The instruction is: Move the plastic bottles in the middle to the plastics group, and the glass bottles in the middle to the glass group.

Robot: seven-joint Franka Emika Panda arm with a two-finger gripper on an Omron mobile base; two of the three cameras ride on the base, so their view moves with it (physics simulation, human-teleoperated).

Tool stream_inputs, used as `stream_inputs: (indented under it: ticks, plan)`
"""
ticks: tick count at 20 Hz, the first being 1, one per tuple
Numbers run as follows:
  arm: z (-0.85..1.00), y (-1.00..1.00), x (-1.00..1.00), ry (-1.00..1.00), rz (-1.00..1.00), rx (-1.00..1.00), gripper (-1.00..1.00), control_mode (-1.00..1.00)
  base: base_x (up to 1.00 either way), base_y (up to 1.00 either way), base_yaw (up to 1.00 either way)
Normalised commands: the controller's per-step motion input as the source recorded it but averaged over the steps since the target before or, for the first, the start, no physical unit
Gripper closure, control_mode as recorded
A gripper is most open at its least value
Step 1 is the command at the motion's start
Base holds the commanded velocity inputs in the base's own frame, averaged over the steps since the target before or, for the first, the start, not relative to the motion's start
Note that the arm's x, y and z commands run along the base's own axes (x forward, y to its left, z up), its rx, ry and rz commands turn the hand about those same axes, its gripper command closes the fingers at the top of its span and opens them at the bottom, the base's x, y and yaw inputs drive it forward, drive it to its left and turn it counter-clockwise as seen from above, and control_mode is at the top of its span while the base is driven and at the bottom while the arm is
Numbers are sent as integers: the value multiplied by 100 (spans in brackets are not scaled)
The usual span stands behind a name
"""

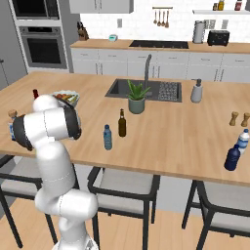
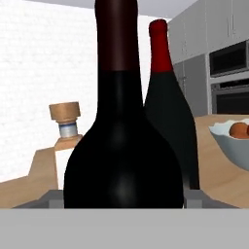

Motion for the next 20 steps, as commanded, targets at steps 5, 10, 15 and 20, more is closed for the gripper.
stream_inputs:
  ticks: [5, 10, 15, 20]
  plan:
    - [-27, 3, 21, 0, 1, 0, 100, -100, 0, 0, 0]
    - [-16, 1, 38, -3, 6, 0, 100, -100, 0, 0, 0]
    - [-2, -6, 5, -5, 10, 2, 100, -100, 0, 0, 0]
    - [-9, -16, -4, -1, 8, 13, 100, -100, 0, 0, 0]
